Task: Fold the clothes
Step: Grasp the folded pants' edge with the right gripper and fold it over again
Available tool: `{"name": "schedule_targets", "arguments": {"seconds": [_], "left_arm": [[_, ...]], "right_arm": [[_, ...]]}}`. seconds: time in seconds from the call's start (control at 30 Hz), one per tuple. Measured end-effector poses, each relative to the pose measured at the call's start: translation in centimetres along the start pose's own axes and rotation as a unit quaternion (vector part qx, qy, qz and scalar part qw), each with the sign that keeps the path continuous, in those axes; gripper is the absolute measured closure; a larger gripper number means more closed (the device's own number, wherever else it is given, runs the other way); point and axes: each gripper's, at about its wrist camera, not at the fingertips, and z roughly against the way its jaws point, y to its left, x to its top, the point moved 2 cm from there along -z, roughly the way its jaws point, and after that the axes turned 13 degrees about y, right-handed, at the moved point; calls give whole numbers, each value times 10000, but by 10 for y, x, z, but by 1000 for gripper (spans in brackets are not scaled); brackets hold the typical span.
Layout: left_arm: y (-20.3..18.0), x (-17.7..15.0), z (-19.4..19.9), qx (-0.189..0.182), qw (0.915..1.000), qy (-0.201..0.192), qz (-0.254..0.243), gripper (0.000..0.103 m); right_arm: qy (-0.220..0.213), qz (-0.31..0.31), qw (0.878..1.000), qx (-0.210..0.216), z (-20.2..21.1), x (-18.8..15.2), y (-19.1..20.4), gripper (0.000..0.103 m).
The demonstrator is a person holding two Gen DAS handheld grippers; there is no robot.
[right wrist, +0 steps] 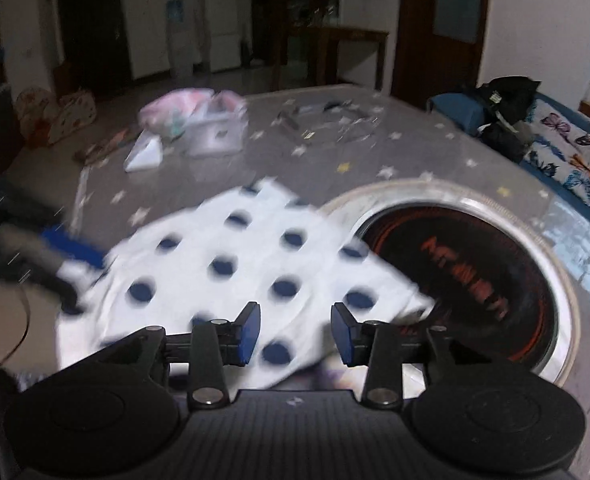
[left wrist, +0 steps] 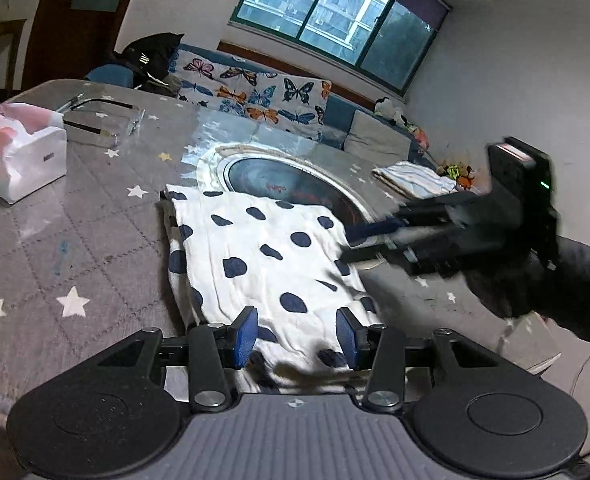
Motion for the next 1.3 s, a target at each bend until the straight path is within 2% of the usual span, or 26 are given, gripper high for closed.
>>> {"name": "schedule_targets", "arguments": {"seconds": [0.2,0.37,0.53,0.63,0.67,0.77,0.87,1.1,1.3], "left_arm": [[1,-14,16,101,9999,130,43,52],[5,-27,19,117,9990,419,-69,49],[11,-33,6,157,9980,606,36,49],[11,-34,1,179,9978,643,-53,49],[10,-34,-1,209,9976,655,-112,49],[11,-31,-5,262,9974,645,-206,51],[13,-28,-9,310,9971,627,-286,51],[17,-4,-24,522,9960,421,-595,53],[25,36,-55,555,9953,319,-730,56]], "right_arm": [[-169,-301,9994,-38,-19,31,-34,64],[-25,-727,9969,291,-49,46,-61,59],[239,-1138,9906,721,-73,48,-78,59],[403,-1200,9887,804,-76,43,-79,61],[454,-1219,9880,827,-77,42,-79,67],[459,-1232,9887,716,-71,36,-77,81],[455,-1243,9898,522,-62,28,-76,85],[378,-1673,9851,-89,-32,-7,-75,89],[333,-2251,9715,-665,3,-50,-72,89]]}}
